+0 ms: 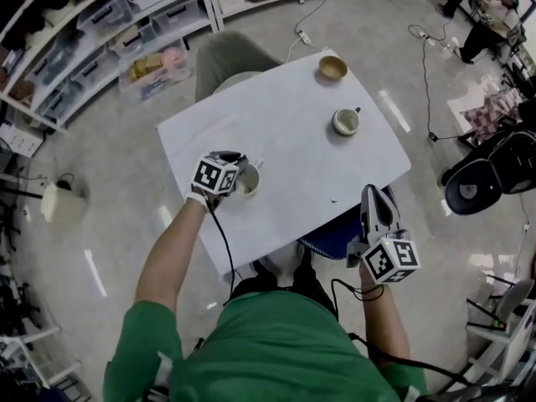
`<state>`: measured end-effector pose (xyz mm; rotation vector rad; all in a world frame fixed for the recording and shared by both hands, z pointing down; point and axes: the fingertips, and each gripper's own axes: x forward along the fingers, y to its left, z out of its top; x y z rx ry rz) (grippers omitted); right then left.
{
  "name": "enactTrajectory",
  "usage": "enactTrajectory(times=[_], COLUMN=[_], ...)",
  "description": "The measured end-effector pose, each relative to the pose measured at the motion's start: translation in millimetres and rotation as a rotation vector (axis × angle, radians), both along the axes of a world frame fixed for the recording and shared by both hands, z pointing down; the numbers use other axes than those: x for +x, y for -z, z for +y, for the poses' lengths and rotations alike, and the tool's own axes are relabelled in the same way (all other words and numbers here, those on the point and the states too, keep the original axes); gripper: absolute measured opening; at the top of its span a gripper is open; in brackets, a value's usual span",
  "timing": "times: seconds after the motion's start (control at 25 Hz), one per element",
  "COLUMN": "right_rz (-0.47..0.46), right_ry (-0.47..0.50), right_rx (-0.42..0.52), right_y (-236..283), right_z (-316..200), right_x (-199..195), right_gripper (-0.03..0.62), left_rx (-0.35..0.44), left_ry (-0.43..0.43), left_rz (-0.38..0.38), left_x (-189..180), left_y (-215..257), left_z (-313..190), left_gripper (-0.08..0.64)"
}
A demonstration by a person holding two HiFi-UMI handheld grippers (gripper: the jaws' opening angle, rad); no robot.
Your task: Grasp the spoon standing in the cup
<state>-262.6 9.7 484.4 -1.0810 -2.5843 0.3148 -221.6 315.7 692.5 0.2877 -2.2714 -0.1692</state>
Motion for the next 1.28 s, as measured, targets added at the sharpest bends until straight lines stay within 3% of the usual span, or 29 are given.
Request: enactTrajectory(times=[0.36, 0.6, 0.92, 1.08, 1.28], right_rz=[0.019, 0.028, 0.032, 0.032, 0.024], right_ry=[0.040, 0.090, 0.149, 0.183, 0.216], right_rx=[-0.012, -0.025, -0.031, -0.041, -0.048], right_y=[-2, -3, -1, -2, 2], right_z=[4, 16, 37, 45, 48], right_x=[-5, -1, 0, 9, 19], right_gripper=[0.023, 0.023, 0.023, 0.022, 0.023], left_rx=[0.058, 0.060, -0.079, -0.113, -0.120], left_ry=[0.015, -0.032, -0.174, -0.152, -0.079], left_rz=[0.006, 0.013, 0.047, 0.033, -0.049], left_x=[14, 35, 69, 86, 97], left_y=[12, 27, 41, 42, 59], left_z=[-13, -31, -57, -63, -65], left_gripper=[0.100, 0.095, 0.069, 0.060, 0.060])
